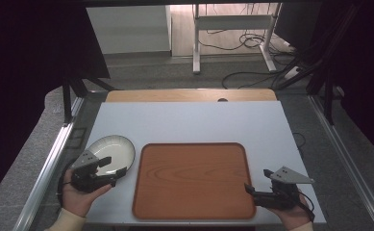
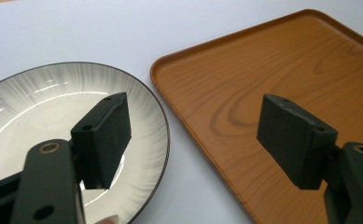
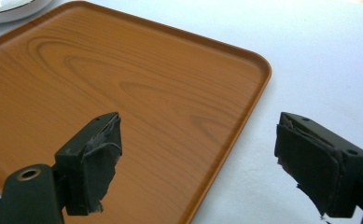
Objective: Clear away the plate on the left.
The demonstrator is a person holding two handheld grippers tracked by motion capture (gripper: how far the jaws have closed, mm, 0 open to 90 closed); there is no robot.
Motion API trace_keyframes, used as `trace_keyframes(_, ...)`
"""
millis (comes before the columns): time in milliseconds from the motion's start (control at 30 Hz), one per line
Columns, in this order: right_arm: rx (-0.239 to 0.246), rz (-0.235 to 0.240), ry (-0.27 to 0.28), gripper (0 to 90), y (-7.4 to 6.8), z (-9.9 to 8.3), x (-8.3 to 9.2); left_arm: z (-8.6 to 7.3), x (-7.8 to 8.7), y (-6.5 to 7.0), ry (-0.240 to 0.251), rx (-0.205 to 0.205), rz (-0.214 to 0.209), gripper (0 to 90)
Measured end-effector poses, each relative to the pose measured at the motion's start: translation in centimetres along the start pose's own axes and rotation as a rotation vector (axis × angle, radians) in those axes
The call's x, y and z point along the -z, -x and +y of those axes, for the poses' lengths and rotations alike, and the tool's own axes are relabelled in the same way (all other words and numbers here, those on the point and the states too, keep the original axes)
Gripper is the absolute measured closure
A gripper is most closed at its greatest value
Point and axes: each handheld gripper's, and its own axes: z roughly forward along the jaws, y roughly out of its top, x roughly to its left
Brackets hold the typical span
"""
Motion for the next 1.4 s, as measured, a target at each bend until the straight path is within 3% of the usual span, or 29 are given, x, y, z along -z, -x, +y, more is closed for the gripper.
trace_keyframes(433, 0.004, -0.005, -0.008, 15.8, 0.0, -0.1, -0.1, 0.8, 0.2, -1.0, -0.006, 0.035, -0.015, 25.6)
trace_keyframes(867, 0.002, -0.010, -0.021, 15.9, 0.2, -0.2, -0.2, 2.2, 0.0, -3.1, -0.001, 0.073, 0.013, 25.5)
trace_keyframes(1233, 0.000, -0.017, -0.031, 15.9, 0.3, -0.3, -0.3, 2.6, -0.2, -4.4, 0.008, 0.103, 0.039, 25.6)
trace_keyframes(1400, -0.002, -0.016, -0.031, 16.0, 0.3, -0.2, -0.3, 2.6, -0.2, -5.8, 0.011, 0.131, 0.062, 25.6)
